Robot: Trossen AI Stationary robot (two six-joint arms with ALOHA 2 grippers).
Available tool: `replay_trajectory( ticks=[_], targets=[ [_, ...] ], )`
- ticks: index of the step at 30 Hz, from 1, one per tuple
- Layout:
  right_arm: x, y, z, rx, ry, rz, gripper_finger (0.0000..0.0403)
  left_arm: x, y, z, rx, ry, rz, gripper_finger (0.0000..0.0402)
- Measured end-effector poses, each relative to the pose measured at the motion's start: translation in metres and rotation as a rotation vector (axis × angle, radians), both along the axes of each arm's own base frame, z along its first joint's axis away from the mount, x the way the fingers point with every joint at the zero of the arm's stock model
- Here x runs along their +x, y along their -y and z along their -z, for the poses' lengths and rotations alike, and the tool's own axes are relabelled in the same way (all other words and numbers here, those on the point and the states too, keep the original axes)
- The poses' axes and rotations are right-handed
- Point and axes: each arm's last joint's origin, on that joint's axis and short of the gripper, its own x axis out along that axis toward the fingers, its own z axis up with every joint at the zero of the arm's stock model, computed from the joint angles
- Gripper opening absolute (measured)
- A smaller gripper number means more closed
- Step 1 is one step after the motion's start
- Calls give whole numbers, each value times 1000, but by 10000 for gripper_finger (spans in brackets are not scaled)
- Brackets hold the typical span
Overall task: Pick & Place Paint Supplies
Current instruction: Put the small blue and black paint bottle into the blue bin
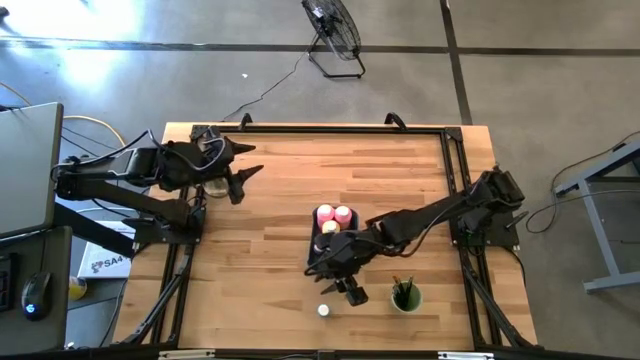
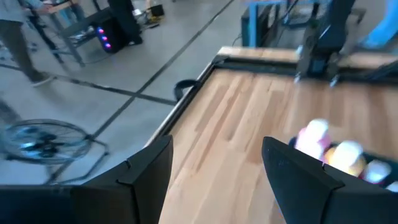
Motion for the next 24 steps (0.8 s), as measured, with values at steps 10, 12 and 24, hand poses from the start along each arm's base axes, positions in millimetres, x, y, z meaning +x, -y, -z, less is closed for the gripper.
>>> replay_trajectory(
  ticks=[10, 12, 24],
  targets=[
    [3, -3, -5, -26, 71, 58, 144, -1, 2, 4, -34, -41, 56, 242],
    [3, -5, -6, -18, 93, 56, 144, -1, 2, 5, -60, -33, 72, 242],
    [2, -27, -10, 42, 149, 113, 144, 0, 3, 5, -77, -34, 110, 242]
  ],
)
